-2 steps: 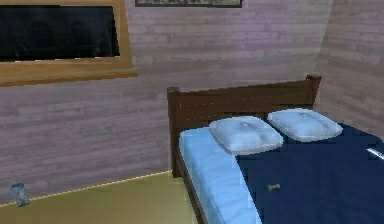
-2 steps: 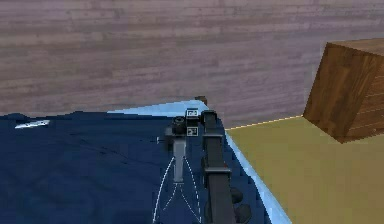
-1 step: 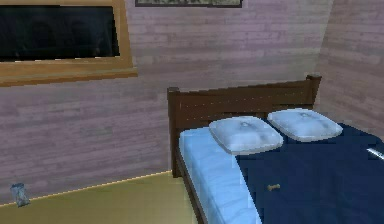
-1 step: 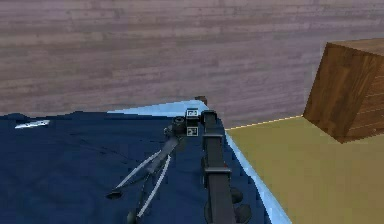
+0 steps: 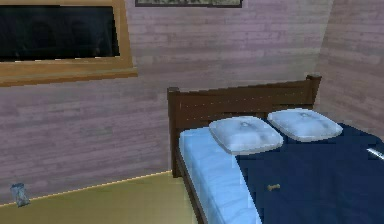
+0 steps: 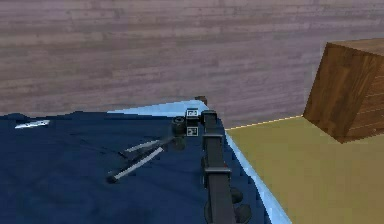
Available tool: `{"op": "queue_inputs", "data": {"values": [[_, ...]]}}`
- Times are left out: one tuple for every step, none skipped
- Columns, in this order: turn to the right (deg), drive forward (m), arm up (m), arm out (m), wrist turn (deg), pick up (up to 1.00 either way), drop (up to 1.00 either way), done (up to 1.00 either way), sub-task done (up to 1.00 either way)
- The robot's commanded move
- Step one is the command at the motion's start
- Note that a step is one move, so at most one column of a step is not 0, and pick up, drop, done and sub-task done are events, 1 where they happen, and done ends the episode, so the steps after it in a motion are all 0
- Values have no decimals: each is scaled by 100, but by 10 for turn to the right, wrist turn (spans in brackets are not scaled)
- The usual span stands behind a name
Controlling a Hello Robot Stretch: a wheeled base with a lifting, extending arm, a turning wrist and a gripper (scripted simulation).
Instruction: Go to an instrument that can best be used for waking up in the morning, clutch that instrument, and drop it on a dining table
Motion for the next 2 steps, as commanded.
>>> {"op": "queue_inputs", "data": {"values": [[0, 0, 0, 0, 450, 0, 0, 0, 0], [0, 0, 0, 0, 450, 0, 0, 0, 0]]}}
